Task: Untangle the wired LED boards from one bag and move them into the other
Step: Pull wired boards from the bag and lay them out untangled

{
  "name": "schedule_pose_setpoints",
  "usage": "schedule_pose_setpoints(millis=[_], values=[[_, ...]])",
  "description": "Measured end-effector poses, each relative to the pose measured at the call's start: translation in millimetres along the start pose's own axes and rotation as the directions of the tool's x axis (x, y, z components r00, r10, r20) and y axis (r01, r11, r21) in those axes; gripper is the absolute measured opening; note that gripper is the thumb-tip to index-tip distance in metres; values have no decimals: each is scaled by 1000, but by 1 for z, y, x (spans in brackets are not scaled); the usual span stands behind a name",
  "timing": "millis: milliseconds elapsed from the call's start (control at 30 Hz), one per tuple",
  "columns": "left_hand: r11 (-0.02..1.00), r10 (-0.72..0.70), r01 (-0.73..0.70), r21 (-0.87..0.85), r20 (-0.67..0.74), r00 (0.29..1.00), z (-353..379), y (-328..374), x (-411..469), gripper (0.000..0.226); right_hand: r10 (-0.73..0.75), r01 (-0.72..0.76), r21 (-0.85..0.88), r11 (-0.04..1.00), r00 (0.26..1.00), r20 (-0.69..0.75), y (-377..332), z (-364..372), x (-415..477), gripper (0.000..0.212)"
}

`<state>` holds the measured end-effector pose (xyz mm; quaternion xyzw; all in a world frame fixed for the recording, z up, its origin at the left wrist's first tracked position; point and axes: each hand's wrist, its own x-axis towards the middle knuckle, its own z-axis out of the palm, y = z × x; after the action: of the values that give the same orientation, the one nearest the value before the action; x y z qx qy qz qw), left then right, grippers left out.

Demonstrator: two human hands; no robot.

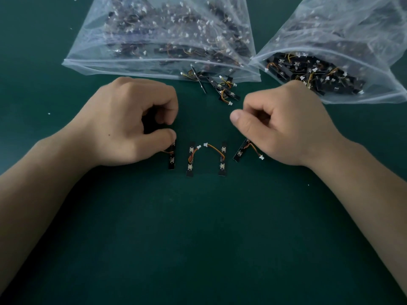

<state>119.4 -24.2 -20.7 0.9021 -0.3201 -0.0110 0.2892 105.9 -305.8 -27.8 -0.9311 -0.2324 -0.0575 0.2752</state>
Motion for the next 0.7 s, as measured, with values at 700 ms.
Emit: schedule_pose_setpoints(millis=[700], values=[[988, 136, -128, -89, 96, 986, 1, -4, 2, 6, -96, 67, 147, 987, 974, 206, 6, -9, -1, 21]])
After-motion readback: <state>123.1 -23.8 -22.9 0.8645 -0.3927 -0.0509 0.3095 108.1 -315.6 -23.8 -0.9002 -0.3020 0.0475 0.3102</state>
